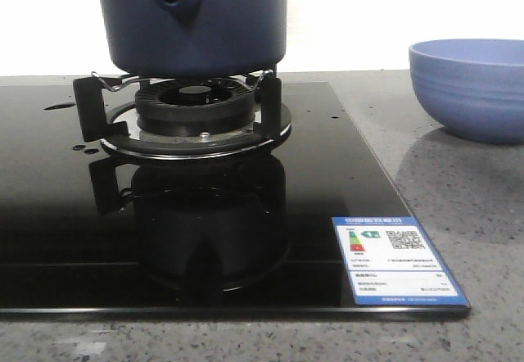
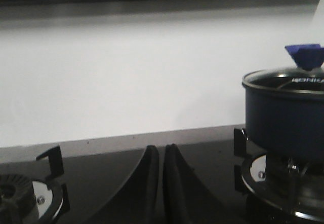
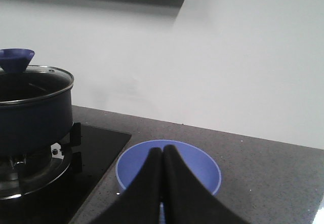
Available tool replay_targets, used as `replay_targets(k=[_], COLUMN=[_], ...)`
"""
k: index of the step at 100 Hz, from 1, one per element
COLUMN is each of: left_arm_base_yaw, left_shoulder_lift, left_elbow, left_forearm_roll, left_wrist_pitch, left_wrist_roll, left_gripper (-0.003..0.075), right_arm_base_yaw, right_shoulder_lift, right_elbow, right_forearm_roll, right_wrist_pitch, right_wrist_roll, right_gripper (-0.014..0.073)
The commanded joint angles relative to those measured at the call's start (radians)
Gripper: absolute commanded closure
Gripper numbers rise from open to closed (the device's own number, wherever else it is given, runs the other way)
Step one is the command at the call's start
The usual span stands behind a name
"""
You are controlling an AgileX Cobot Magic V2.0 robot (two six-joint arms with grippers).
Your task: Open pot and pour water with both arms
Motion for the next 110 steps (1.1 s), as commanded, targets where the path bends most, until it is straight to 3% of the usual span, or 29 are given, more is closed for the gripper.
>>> replay_targets(k=[1,38,110], left_arm_base_yaw=[0.015,0.067,0.067], left_shoulder_lift=[-0.034,-0.095,-0.095], left_elbow=[0.021,0.120,0.139], left_forearm_roll=[0.000,-0.052,-0.062], left_wrist_pitch=[-0.045,0.322,0.304], left_wrist_roll=[-0.010,-0.010,-0.010], left_gripper=[0.0733,0.0733,0.0733], right_arm_base_yaw=[0.002,0.002,0.002], right_shoulder_lift=[0.010,0.010,0.010], right_elbow=[-0.023,-0.023,-0.023], right_forearm_roll=[-0.001,-0.001,-0.001], right_wrist_pitch=[-0.073,-0.073,-0.073], right_wrist_roll=[-0.011,-0.011,-0.011], right_gripper=[0.0645,0.0645,0.0645])
